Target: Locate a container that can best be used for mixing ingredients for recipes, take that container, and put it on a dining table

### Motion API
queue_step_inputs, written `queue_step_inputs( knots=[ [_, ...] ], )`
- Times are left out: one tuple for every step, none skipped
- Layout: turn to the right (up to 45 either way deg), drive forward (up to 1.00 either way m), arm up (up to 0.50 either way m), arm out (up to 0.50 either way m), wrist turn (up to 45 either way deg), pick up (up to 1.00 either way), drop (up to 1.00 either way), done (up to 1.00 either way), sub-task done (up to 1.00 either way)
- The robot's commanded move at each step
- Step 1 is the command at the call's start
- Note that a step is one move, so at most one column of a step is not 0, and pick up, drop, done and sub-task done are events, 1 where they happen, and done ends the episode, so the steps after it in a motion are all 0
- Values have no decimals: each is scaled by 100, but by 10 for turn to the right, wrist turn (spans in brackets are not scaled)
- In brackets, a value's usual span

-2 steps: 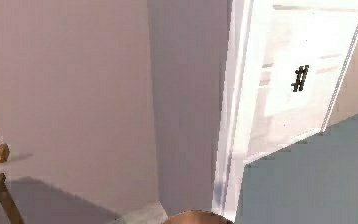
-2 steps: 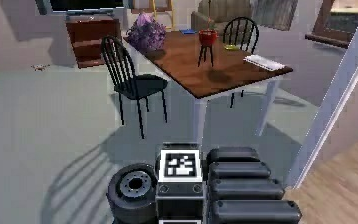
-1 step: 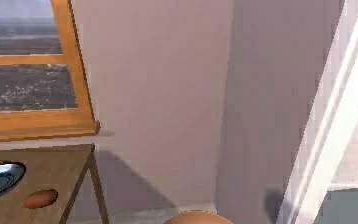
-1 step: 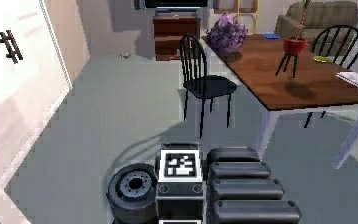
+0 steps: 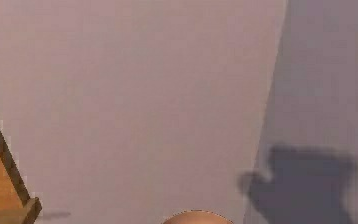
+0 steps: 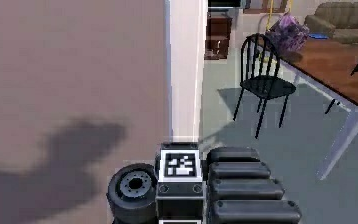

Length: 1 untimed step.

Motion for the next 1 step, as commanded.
queue_step_inputs(
  knots=[
    [-150,0,0,0,0,0,0,0,0]
  ],
)
